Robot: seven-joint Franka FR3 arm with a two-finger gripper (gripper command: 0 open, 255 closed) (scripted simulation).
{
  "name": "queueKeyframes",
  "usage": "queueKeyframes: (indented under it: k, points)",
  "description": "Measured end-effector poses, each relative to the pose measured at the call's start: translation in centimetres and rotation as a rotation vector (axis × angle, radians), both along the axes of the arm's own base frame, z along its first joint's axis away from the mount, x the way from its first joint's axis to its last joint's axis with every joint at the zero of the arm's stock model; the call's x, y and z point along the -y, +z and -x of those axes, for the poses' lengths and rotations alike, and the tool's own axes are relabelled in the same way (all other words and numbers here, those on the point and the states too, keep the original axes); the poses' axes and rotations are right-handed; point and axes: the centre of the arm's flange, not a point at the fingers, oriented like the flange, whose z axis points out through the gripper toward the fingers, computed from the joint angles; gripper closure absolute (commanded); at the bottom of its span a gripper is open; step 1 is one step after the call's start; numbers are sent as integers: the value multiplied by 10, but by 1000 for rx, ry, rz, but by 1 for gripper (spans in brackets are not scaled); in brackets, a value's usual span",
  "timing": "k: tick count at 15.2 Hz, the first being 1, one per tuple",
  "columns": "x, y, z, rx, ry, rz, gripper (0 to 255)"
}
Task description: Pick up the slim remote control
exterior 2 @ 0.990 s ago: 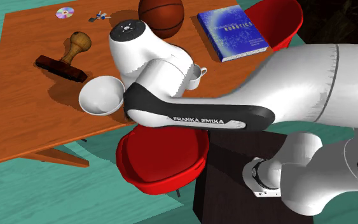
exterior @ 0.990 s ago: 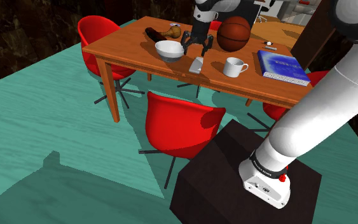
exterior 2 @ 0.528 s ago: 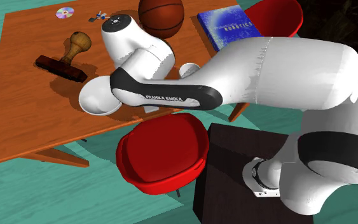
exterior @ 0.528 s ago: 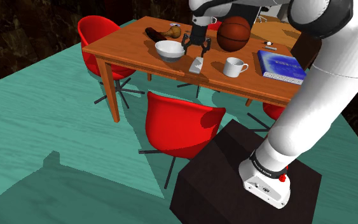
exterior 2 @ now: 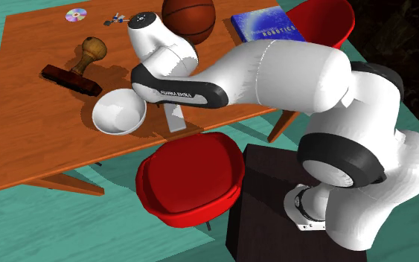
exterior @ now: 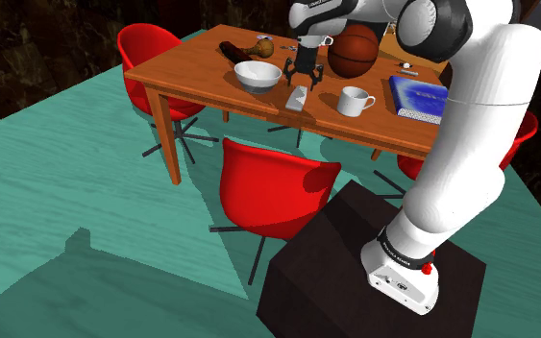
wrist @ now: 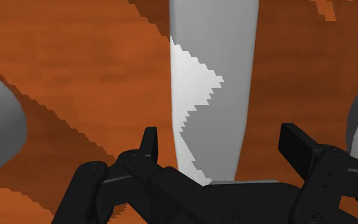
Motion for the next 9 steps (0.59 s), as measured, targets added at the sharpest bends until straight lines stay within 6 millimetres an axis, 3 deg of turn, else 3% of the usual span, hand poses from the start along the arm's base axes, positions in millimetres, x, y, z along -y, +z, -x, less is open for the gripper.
queueKeyframes:
  k: [7,8,9]
  points:
    - [4,-38,-2,-2,-12,1,0]
    - [4,-39,-1,-2,-12,1,255]
    - [4,-40,-1,-2,-12,1,255]
